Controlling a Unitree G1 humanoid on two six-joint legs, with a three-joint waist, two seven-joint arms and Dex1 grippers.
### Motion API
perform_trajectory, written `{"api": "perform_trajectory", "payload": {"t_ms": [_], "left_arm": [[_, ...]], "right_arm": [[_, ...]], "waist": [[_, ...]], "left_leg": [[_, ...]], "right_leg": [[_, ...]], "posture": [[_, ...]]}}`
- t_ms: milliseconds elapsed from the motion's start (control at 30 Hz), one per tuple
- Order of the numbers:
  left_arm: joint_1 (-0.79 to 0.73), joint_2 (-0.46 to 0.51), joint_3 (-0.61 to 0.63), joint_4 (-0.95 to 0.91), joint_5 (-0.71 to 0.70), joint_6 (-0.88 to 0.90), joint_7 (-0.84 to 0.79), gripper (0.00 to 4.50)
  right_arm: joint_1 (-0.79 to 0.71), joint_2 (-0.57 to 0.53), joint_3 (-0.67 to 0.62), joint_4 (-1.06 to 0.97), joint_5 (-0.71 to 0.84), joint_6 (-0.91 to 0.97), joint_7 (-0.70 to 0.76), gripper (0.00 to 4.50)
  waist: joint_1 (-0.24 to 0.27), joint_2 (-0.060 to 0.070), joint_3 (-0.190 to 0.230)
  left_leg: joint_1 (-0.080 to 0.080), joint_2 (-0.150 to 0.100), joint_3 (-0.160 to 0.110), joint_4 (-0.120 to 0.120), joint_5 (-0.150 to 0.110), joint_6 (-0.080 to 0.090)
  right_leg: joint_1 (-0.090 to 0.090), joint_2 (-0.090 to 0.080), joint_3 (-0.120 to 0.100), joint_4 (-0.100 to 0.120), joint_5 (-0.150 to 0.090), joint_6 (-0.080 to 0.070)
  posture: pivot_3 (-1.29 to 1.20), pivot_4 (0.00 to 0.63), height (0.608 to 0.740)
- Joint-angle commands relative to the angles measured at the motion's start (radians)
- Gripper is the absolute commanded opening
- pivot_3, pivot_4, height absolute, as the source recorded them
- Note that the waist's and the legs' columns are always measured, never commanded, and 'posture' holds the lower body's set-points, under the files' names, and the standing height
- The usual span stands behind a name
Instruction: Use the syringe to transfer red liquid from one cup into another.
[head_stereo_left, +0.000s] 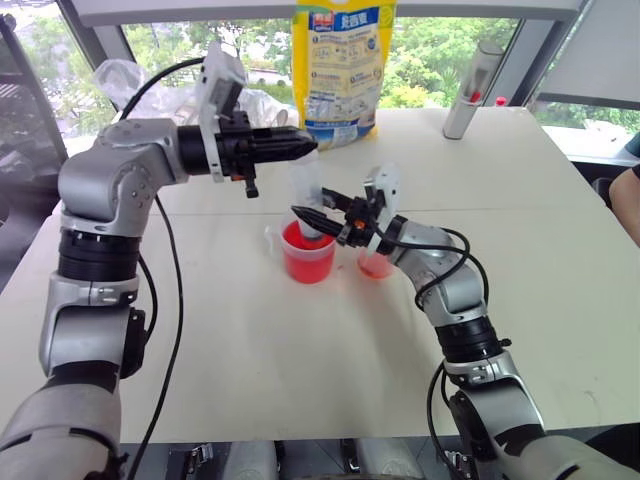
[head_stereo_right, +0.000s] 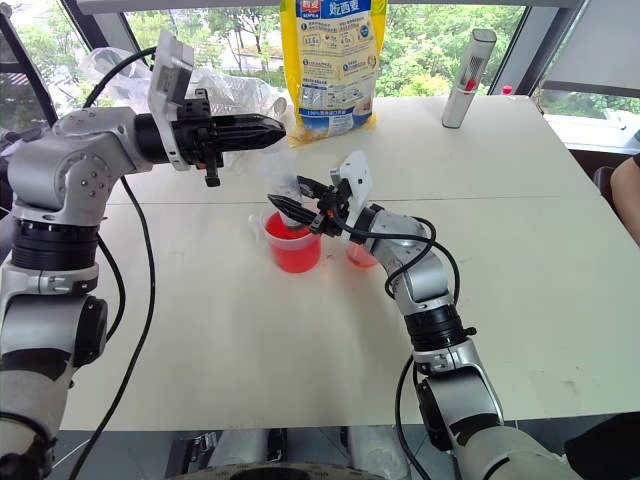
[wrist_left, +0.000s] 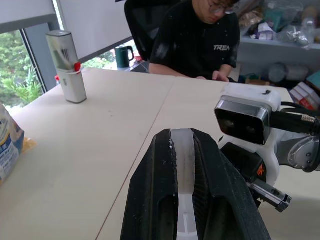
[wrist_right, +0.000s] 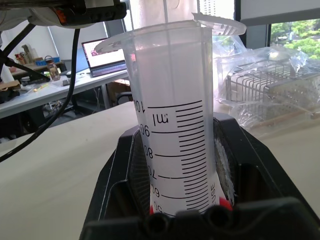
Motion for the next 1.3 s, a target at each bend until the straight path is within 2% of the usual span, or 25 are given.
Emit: {"api": "perform_trajectory", "payload": {"t_ms": [33,733,800,833,933,1067,1300], "left_arm": [[-0.090,0.020,0.077,-0.011,0.009,-0.062,0.034,0.06],[-0.063,0.025,0.060,-0.019,0.027,-0.074,0.013,0.06],[-0.046,0.033,0.062,-0.039,0.014,-0.047,0.002,0.89],[-0.039,0.037,0.064,-0.048,0.008,-0.040,-0.003,1.14],[-0.022,0.041,0.064,-0.069,0.021,-0.052,0.006,2.66],[-0.003,0.047,0.063,-0.088,0.028,-0.065,0.008,4.45],[-0.002,0.054,0.118,-0.097,-0.009,-0.038,0.059,4.45]], "right_arm": [[0.027,0.002,0.073,-0.027,-0.005,0.020,0.046,1.40],[0.009,0.009,0.067,-0.037,-0.001,0.029,0.040,1.40],[-0.002,0.009,0.062,-0.064,0.007,0.043,0.034,1.40],[-0.008,0.009,0.060,-0.074,0.009,0.047,0.031,1.40],[-0.024,0.011,0.055,-0.090,0.016,0.052,0.022,1.40],[-0.039,0.014,0.048,-0.099,0.021,0.053,0.011,1.40],[-0.060,0.017,0.025,-0.095,0.024,0.043,-0.017,1.40]], "waist": [[0.000,0.000,0.000],[0.000,0.000,0.000],[-0.002,0.000,0.000],[-0.004,0.000,0.000],[-0.002,0.000,0.000],[0.001,0.000,0.000],[-0.001,0.000,0.000]], "left_leg": [[0.000,0.000,0.000,0.000,0.000,0.000],[0.000,0.000,0.000,0.000,0.000,0.000],[0.000,0.000,0.000,0.000,0.000,0.000],[0.000,0.000,0.000,0.000,0.000,0.000],[0.000,0.000,0.000,0.000,0.000,0.000],[0.000,0.000,0.000,0.000,0.000,0.000],[0.000,0.000,0.000,0.000,0.000,0.000]], "right_leg": [[0.000,0.000,0.000,0.000,0.000,0.000],[0.000,0.000,0.000,0.000,0.000,0.000],[0.000,0.000,0.000,0.000,0.000,0.000],[0.000,0.000,0.000,0.000,0.000,0.000],[0.000,0.000,0.000,0.000,0.000,0.000],[0.000,0.000,0.000,0.000,0.000,0.000],[0.000,0.000,0.000,0.000,0.000,0.000]], "posture": [[0.00,0.150,0.740],[0.00,0.150,0.740],[0.00,0.150,0.740],[0.00,0.150,0.740],[0.00,0.150,0.740],[0.00,0.150,0.740],[0.00,0.150,0.740]]}}
